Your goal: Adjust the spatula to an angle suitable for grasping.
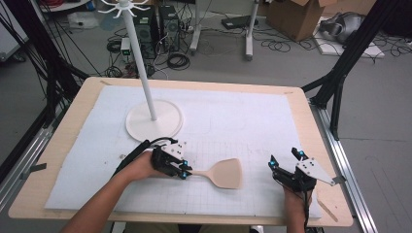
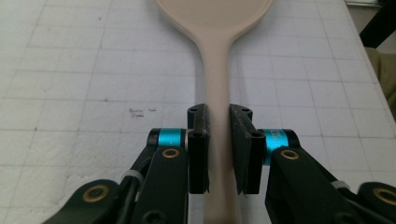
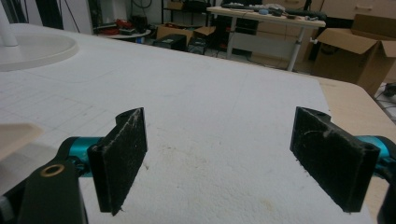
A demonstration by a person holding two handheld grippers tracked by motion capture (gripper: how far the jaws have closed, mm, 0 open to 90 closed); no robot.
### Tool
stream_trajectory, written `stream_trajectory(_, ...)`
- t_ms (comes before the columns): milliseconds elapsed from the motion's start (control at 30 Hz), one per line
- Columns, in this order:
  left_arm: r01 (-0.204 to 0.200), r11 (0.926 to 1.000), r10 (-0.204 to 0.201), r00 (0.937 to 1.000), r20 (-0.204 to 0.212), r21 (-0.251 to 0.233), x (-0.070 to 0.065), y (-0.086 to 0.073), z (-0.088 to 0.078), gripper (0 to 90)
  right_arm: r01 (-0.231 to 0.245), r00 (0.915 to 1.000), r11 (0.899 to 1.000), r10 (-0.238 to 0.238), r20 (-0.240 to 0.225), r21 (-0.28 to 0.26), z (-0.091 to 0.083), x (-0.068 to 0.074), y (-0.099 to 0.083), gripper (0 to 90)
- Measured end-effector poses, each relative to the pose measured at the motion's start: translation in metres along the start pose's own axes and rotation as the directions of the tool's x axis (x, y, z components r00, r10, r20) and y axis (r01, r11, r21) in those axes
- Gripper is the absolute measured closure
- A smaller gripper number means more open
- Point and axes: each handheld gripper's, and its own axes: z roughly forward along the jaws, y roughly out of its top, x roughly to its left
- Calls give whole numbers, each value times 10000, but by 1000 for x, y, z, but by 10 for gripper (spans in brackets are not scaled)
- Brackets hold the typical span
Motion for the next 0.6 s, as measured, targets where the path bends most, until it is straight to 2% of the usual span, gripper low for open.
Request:
stream_trajectory(33,314,9993,-317,9994,-151,-221,1,1,-3,616,-13,10000,10000,13,0,5,0,0,0,178)
stream_trajectory(67,665,9966,-684,9969,-396,-485,3,1,-8,616,-13,10000,10000,13,0,5,0,0,0,178)
stream_trajectory(100,1221,9861,-1321,9875,-855,-1130,5,2,-20,450,14,10000,10000,-14,-10,9,0,0,0,179)
stream_trajectory(133,1350,9799,-1500,9840,-963,-1472,6,1,-29,424,1,10000,10000,-1,-3,9,0,0,0,179)
stream_trajectory(167,1350,9799,-1500,9840,-963,-1472,6,1,-29,414,1,10000,10000,-1,-3,9,0,0,0,179)
stream_trajectory(200,1615,9552,-2001,9698,-1393,-2482,4,-3,-46,377,3,10000,10000,-3,-12,10,0,0,0,179)
stream_trajectory(233,1615,9552,-2001,9698,-1393,-2482,4,-3,-46,328,3,10000,10000,-3,-12,10,0,0,0,179)
stream_trajectory(300,1818,9136,-2664,9433,-1978,-3638,0,-10,-62,244,-6,10000,10000,6,16,34,0,0,0,179)
stream_trajectory(333,1832,8922,-2993,9243,-2368,-4127,-2,-16,-70,244,-6,10000,10000,6,16,34,0,0,0,179)
stream_trajectory(367,1871,8694,-3392,8990,-2769,-4574,-5,-22,-77,178,102,9999,9999,-102,10,26,1,-1,0,179)
stream_trajectory(400,1871,8437,-3719,8796,-2965,-5032,-8,-29,-84,179,144,9999,9999,-144,26,37,1,-1,0,179)
stream_trajectory(433,1884,8218,-4006,8621,-3102,-5377,-10,-35,-90,179,144,9999,9999,-144,26,37,1,-1,0,179)
stream_trajectory(467,1693,8014,-4194,8429,-3372,-5737,-15,-44,-97,179,136,9999,9999,-137,35,62,1,0,0,179)
stream_trajectory(500,1545,7931,-4226,8361,-3497,-5891,-18,-48,-101,179,42,10000,9999,-42,8,118,1,0,0,179)
stream_trajectory(533,1362,7850,-4261,8268,-3672,-6044,-21,-55,-105,181,72,10000,9999,-72,4,151,2,0,0,179)
stream_trajectory(567,1233,7781,-4360,8119,-3882,-6160,-24,-61,-109,181,72,10000,9999,-72,4,151,2,0,0,179)
stream_trajectory(600,1151,7794,-4451,7935,-4151,-6158,-27,-66,-112,179,62,10000,9999,-62,19,136,2,0,1,180)
